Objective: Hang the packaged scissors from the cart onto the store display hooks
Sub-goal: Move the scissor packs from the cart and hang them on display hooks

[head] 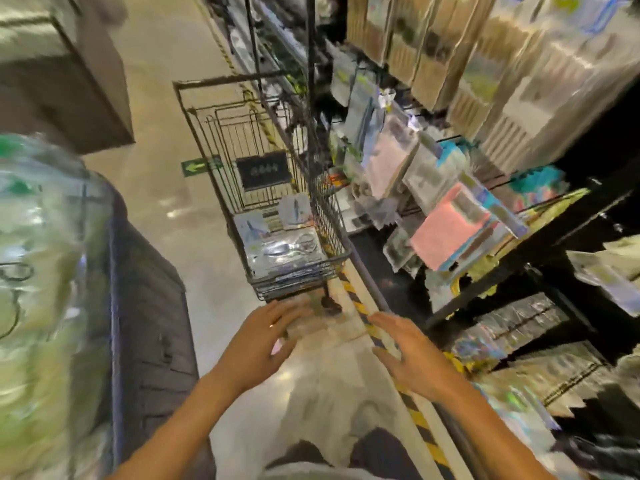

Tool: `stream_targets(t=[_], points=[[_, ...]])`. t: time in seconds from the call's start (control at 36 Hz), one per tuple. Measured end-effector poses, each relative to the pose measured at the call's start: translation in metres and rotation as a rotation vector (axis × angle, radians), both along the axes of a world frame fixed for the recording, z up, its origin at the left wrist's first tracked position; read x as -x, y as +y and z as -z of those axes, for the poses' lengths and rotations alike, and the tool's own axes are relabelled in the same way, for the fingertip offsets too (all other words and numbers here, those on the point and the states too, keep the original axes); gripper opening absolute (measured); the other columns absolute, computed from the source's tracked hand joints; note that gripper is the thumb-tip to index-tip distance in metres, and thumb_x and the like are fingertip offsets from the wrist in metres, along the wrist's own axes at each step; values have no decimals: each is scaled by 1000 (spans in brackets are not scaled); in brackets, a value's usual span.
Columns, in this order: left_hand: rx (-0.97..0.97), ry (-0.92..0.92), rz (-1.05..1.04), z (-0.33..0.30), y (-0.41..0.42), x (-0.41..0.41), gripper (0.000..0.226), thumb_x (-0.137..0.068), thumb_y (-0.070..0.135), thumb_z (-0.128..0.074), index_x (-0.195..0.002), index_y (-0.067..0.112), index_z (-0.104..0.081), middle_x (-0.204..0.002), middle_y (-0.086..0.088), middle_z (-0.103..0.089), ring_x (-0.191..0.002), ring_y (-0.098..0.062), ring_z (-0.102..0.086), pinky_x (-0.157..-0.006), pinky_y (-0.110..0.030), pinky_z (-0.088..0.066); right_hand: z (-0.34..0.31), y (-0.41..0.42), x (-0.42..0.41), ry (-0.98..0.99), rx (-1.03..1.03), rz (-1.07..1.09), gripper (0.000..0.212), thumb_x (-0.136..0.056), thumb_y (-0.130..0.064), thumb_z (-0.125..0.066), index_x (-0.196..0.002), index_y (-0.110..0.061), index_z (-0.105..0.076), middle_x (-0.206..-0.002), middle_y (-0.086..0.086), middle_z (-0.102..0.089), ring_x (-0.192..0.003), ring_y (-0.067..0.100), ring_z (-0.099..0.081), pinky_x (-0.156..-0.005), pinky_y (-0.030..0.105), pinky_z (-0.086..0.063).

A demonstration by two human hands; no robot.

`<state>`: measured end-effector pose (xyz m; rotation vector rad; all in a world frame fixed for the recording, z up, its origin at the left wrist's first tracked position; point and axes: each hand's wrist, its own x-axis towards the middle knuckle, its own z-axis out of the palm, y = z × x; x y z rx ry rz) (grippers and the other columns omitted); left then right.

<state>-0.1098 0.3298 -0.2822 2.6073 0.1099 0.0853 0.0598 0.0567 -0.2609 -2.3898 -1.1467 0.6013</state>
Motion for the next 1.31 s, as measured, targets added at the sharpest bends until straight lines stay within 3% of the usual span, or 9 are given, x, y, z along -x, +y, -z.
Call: stream_targets(t=[0.11,0.31,0.47,0.61,0.83,0.94,1.06,1.22,1.31], points=[[-16,110,-132,22,28,-1,57,-98,51,-43,-149,26,-49,-152,3,-49,-140,-28,-46,-116,-40,-36,13,34,-31,32,18,-71,52,-100,-37,-59,-149,-32,-41,-152,-12,-40,-141,7,-35,-114,13,-24],[-55,262,-292,39,68,-36,63,-98,59,-33,-152,29,-43,-157,1,-44,-147,-28,-39,-119,-37,-25,48,95,-111,94,14,-206,54,-99,-33,-62,-149,-28,-43,-153,-9,-41,-143,7,-34,-120,24,-27],[-80,356,-420,36,91,-81,65,-97,60,-32,-151,26,-45,-156,-1,-45,-144,-31,-42,-118,-44,-32,51,156,-186,129,96,-322,57,-98,-31,-61,-151,-25,-41,-154,-7,-40,-143,12,-35,-117,22,-26],[-51,394,-505,33,100,-110,63,-96,58,-34,-147,24,-48,-153,-4,-48,-142,-33,-43,-117,-46,-34,66,198,-236,119,180,-455,59,-97,-39,-60,-151,-28,-40,-155,-4,-41,-143,19,-38,-118,35,-33],[17,506,-563,53,123,-148,78,-95,69,-26,-154,21,-42,-159,-7,-41,-150,-34,-32,-124,-47,-22,72,259,-281,118,258,-524,61,-95,-47,-61,-149,-29,-42,-150,-5,-47,-139,18,-41,-113,29,-31],[54,532,-581,75,142,-167,80,-96,70,-22,-152,17,-46,-156,-10,-45,-146,-37,-37,-121,-53,-29,86,283,-290,139,312,-505,62,-95,-48,-61,-150,-26,-43,-153,-2,-45,-144,20,-38,-117,25,-23],[112,598,-532,106,163,-188,75,-99,66,-22,-148,17,-50,-151,-12,-51,-141,-39,-45,-116,-56,-36,95,303,-297,152,379,-443,62,-95,-54,-59,-149,-28,-44,-151,-1,-48,-141,23,-43,-115,34,-32],[116,669,-527,150,188,-218,76,-104,61,-14,-132,13,-66,-131,-13,-68,-124,-39,-62,-101,-58,-50,124,327,-308,175,480,-404,57,-98,-54,-54,-148,-28,-46,-152,-4,-48,-140,15,-43,-113,29,-33],[136,713,-522,170,203,-232,63,-101,55,-29,-128,15,-69,-127,-11,-71,-119,-37,-66,-97,-55,-52,140,347,-314,226,513,-388,58,-99,-48,-55,-152,-27,-39,-157,-3,-41,-146,18,-35,-118,33,-27]])
